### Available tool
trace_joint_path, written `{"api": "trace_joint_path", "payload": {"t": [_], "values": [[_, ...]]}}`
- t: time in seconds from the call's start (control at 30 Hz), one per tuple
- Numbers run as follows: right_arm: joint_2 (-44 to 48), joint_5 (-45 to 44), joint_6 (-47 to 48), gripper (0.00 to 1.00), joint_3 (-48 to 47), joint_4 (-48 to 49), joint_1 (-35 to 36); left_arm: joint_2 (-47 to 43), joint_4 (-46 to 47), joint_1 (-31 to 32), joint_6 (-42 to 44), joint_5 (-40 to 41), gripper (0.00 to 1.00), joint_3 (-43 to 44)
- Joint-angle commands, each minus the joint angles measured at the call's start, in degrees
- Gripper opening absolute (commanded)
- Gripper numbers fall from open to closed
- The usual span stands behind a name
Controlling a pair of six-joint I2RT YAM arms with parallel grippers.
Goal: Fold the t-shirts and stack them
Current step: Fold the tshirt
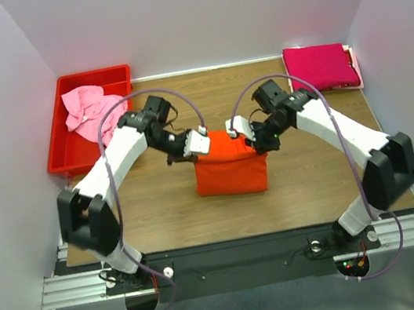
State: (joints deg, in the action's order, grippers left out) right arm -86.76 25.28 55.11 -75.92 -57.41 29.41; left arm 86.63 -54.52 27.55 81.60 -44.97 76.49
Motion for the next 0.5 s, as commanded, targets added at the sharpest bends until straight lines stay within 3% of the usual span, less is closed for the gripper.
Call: {"api": "trace_joint_path", "payload": {"t": [0.0, 0.13, 0.27, 0.47], "values": [[-9.43, 0.56, 8.34, 0.01, -7.98, -1.92, -3.9, 9.41, -4.72, -5.82, 4.62, -2.31, 0.0, 9.71], [-22.98, 2.4, 11.15, 0.01, -18.8, -1.92, -8.22, 23.8, -4.37, -8.65, 3.21, -2.49, 0.0, 21.82], [-34.25, 3.64, 12.12, 0.01, -28.21, -1.92, -11.56, 33.24, -0.24, -9.09, -1.17, -1.88, 0.0, 28.18], [-44.35, 4.6, 12.92, 0.01, -32.62, -0.95, -12.27, 43.18, 2.59, -9.0, -8.21, -1.26, 0.01, 34.15]]}}
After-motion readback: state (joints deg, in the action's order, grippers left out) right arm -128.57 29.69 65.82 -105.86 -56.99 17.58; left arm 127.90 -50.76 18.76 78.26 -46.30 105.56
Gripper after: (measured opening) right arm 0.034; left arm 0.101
